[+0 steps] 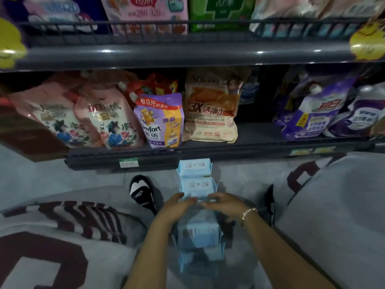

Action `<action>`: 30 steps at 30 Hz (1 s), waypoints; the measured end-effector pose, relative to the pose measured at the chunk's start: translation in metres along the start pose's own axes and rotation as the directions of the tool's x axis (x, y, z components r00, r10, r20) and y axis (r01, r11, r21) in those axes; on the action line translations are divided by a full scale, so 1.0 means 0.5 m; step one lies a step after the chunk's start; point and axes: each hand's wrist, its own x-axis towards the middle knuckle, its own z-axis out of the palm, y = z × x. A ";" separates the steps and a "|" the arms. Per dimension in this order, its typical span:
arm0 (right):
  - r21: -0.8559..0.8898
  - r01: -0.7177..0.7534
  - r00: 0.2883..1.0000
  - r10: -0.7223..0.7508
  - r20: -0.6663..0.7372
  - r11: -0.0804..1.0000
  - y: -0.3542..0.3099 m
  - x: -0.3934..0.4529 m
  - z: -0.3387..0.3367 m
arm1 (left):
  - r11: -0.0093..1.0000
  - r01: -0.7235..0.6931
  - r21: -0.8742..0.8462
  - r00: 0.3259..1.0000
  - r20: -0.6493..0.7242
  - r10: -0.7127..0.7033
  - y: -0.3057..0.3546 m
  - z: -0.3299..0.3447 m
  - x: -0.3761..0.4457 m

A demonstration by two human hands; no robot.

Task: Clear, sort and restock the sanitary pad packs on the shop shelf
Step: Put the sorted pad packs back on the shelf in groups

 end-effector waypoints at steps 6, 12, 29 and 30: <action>0.090 -0.262 0.942 0.235 0.242 0.961 0.040 0.005 -0.004 | 0.990 0.140 -0.017 0.953 0.274 -0.130 -0.048 -0.017 -0.010; 0.244 -0.127 0.949 0.046 0.312 0.961 0.036 -0.009 -0.010 | 0.995 0.093 0.033 0.967 0.235 -0.098 -0.042 -0.037 -0.010; 0.422 0.060 0.989 0.005 -0.150 0.905 0.050 0.028 0.034 | 0.934 -0.007 -0.358 0.999 0.036 0.021 -0.035 0.031 0.025; 0.467 0.035 0.994 0.020 -0.112 0.883 0.051 0.028 0.039 | 0.925 0.002 -0.379 0.997 0.075 0.028 -0.039 0.035 0.028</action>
